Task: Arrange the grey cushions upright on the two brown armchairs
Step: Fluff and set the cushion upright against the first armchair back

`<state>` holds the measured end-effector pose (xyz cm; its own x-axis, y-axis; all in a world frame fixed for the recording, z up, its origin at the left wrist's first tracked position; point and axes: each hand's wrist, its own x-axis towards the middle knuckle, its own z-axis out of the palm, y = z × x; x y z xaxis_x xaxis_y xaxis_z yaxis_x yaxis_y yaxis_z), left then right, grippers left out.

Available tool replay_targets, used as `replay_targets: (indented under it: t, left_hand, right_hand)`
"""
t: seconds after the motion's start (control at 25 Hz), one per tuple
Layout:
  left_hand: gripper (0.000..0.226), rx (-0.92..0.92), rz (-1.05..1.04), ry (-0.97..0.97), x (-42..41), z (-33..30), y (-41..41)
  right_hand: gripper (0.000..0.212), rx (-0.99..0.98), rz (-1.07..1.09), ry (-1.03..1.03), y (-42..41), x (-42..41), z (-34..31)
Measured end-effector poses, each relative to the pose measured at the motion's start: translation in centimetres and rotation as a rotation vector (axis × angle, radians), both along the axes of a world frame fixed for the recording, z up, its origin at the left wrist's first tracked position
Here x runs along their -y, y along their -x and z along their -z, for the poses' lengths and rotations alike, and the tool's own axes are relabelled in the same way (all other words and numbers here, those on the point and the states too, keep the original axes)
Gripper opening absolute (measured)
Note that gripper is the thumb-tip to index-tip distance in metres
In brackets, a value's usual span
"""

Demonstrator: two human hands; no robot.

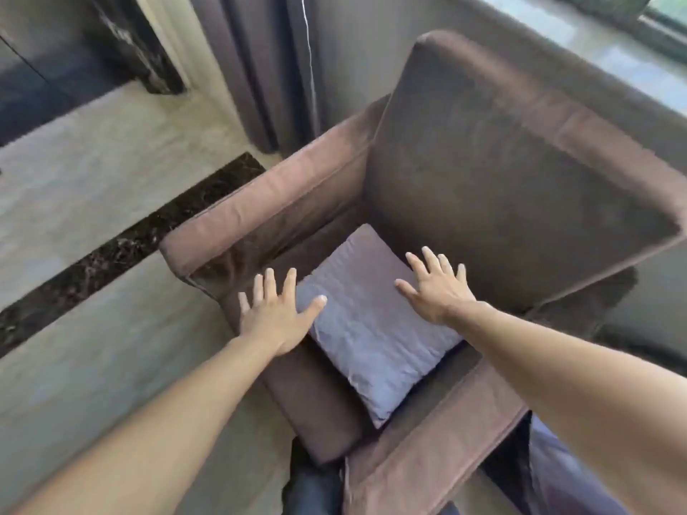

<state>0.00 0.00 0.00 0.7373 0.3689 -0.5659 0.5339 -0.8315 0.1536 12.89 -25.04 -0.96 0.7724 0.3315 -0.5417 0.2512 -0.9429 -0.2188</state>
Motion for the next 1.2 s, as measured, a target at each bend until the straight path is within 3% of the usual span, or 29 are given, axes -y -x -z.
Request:
replay_targets:
  t: [0.16, 0.24, 0.4, 0.52, 0.6, 0.72, 0.84, 0.92, 1.0, 1.08, 1.12, 1.2]
  left_hand:
    - [0.089, -0.206, -0.125, 0.219, 0.5, 9.8, 1.2]
    - [0.087, -0.199, -0.414, 0.411, 1.1, 14.3, 2.0]
    - [0.085, -0.058, -1.254, 0.772, 2.6, 22.5, 1.6]
    - [0.090, 0.072, -1.494, 0.837, 6.0, 27.9, 0.0]
    - [0.102, 0.164, -1.552, 0.747, 8.4, 30.0, -1.6]
    - [0.088, 0.310, -1.547, 0.518, 10.4, 33.9, -2.7]
    - [0.077, 0.409, -1.462, 0.468, 10.3, 34.8, -2.1]
    - [0.069, 0.456, -1.461, 0.491, 9.9, 33.9, -1.9]
    - [0.085, 0.426, -1.552, 0.557, 9.3, 32.0, -1.8]
    - [0.104, 0.356, -1.582, 0.748, 8.8, 29.2, -2.8]
    - [0.098, 0.328, -1.557, 0.837, 8.7, 27.6, -3.9]
    - [0.065, 0.305, -1.507, 0.943, 8.9, 25.3, -6.6]
  right_hand:
    - [0.072, -0.112, 0.170, 0.000, -1.4, -1.5, 7.1]
    - [0.070, -0.168, 0.183, -0.018, -1.8, -1.1, 11.1]
    - [0.060, -0.157, 0.256, -0.068, -5.5, 0.8, 19.2]
    - [0.059, -0.143, 0.343, -0.157, -9.6, 1.9, 25.6]
    - [0.059, -0.188, 0.425, -0.186, -11.1, 2.5, 28.6]
    - [0.054, -0.197, 0.524, -0.201, -11.7, 3.1, 32.7]
    - [0.053, -0.156, 0.603, -0.274, -10.8, 3.0, 33.1]
    - [0.050, -0.141, 0.643, -0.345, -10.6, 2.8, 30.8]
    - [0.048, -0.126, 0.653, -0.378, -10.7, 2.7, 26.9]
    - [0.047, -0.053, 0.649, -0.408, -11.0, 2.7, 22.4]
    - [0.048, 0.006, 0.646, -0.424, -11.4, 2.6, 19.8]
    - [0.049, 0.145, 0.613, -0.468, -12.5, 2.7, 15.0]
